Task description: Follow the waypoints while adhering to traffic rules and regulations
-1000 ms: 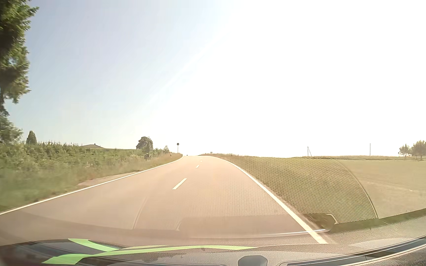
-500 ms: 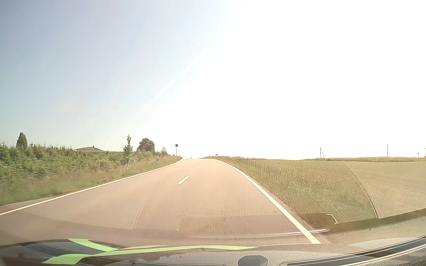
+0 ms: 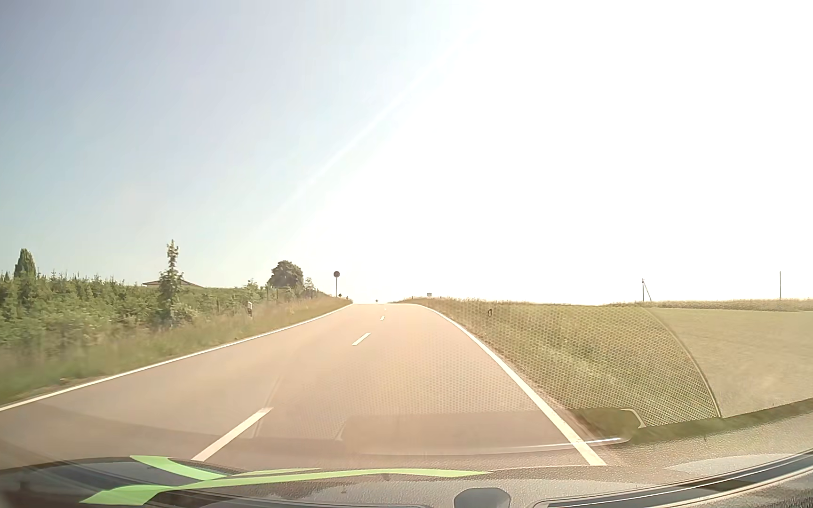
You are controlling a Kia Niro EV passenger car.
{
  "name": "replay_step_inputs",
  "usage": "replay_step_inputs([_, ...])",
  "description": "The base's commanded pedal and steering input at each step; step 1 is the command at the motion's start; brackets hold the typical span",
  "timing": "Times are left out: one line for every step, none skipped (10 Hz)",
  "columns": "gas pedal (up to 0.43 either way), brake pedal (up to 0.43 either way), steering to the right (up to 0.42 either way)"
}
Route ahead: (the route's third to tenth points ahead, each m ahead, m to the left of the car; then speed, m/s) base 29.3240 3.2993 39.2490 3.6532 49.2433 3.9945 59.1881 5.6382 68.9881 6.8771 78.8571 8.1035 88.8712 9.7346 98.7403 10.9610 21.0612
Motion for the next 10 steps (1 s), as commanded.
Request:
replay_step_inputs([0.319,0.0,-0.02])
replay_step_inputs([0.319,0.0,-0.02])
replay_step_inputs([0.311,0.0,-0.02])
replay_step_inputs([0.299,0.0,-0.02])
replay_step_inputs([0.287,0.0,-0.02])
replay_step_inputs([0.26,0.0,-0.02])
replay_step_inputs([0.24,0.0,-0.019])
replay_step_inputs([0.24,0.0,-0.017])
replay_step_inputs([0.24,0.0,-0.015])
replay_step_inputs([0.228,0.0,-0.014])
